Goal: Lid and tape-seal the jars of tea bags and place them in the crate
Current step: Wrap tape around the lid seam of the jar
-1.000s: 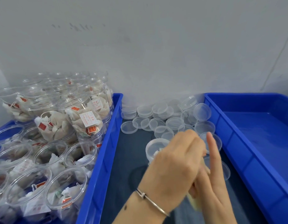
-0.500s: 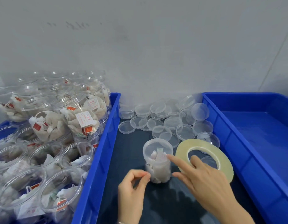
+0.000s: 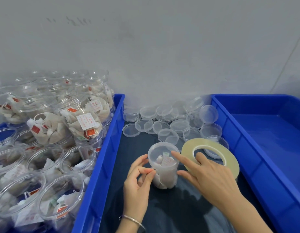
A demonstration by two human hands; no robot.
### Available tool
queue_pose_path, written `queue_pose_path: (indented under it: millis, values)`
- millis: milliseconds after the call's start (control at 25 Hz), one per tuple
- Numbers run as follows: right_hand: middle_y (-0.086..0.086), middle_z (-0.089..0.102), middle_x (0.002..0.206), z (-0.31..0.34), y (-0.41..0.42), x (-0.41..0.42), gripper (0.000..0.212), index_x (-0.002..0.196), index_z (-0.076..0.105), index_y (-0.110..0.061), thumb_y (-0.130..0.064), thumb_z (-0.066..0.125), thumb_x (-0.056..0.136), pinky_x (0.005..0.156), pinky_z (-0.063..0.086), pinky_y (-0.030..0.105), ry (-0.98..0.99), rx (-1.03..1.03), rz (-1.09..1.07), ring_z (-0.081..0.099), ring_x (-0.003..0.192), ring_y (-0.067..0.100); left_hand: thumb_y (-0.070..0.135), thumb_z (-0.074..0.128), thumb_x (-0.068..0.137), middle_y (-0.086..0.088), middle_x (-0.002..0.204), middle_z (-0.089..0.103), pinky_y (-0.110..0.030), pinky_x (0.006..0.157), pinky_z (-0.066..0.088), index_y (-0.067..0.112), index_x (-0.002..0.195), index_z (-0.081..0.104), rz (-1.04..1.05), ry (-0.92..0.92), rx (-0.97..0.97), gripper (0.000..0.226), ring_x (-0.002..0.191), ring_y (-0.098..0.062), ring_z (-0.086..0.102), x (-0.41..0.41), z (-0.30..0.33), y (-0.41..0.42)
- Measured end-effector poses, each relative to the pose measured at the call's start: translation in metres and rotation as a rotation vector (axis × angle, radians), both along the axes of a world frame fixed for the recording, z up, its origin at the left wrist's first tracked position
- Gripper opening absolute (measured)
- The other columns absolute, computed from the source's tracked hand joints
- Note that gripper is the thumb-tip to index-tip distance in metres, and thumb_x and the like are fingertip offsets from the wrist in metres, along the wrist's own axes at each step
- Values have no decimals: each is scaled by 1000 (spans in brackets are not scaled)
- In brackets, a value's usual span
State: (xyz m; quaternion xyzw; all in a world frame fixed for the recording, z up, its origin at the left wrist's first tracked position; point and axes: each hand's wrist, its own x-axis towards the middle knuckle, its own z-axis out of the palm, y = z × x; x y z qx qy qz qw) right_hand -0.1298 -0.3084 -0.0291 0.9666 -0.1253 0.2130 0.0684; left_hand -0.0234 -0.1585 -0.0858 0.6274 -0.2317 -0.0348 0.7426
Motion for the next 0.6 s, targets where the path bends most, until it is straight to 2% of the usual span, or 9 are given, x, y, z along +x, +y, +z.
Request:
queue_pose_path:
  millis: [240,440,600]
  values:
    - [-1,49,61,-3,0,3,60,120,63,-42,-59,11,95,32,16,23,-55,11,2,42,33,15,-13,63,81,4,116,66,-12,80,48,3,66,60,-11,20,-31,23,108,-4,62,5,-3,-2]
    - [-2,48,60,-3,2,8,61,114,66,-42,-60,11,94,31,16,23,-86,52,-5,43,33,15,-11,63,82,1,114,67,-11,79,48,1,69,60,-20,13,-29,18,107,-4,62,11,-6,-3]
    - [-2,47,59,-2,4,12,61,111,68,-42,-61,13,94,34,10,19,-79,120,-15,44,34,16,-10,63,82,2,117,63,-14,87,46,3,70,60,-47,3,-21,18,111,-4,60,19,-10,-5]
